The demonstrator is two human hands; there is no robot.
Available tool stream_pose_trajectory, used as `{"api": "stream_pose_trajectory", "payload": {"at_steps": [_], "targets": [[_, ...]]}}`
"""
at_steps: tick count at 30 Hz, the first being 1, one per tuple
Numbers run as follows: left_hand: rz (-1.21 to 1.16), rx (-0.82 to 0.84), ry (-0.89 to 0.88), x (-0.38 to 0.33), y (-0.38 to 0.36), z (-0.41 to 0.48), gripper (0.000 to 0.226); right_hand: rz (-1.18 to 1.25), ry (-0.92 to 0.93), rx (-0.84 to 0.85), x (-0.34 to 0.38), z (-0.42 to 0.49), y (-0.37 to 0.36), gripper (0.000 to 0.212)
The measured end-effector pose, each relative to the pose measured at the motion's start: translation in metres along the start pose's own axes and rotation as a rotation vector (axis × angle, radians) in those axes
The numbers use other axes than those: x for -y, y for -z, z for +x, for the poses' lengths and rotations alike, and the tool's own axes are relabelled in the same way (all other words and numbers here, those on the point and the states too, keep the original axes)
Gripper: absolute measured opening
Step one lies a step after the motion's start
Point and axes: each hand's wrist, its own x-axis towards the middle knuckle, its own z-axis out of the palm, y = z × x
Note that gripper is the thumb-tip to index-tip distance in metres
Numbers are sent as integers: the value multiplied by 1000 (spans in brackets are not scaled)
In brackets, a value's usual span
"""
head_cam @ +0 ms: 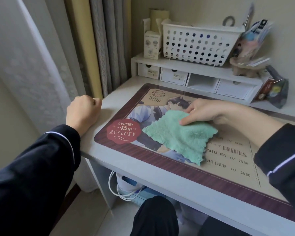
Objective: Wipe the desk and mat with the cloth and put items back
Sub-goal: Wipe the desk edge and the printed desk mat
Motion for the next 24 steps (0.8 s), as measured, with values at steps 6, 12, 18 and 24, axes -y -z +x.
{"api": "stream_pose_trajectory", "payload": {"at_steps": [6,12,18,24], "targets": [[-15,2,-5,-1,2,-1,41,-139,-86,282,3,-16,11,26],[-13,-1,-3,-1,3,-1,39,-73,173,136,8,-28,14,58],[0,-1,2,-2,3,-1,38,-29,577,-284,6,-31,10,40],[8,-1,-8,-1,2,-1,38,153,716,-394,13,-35,9,23]]}}
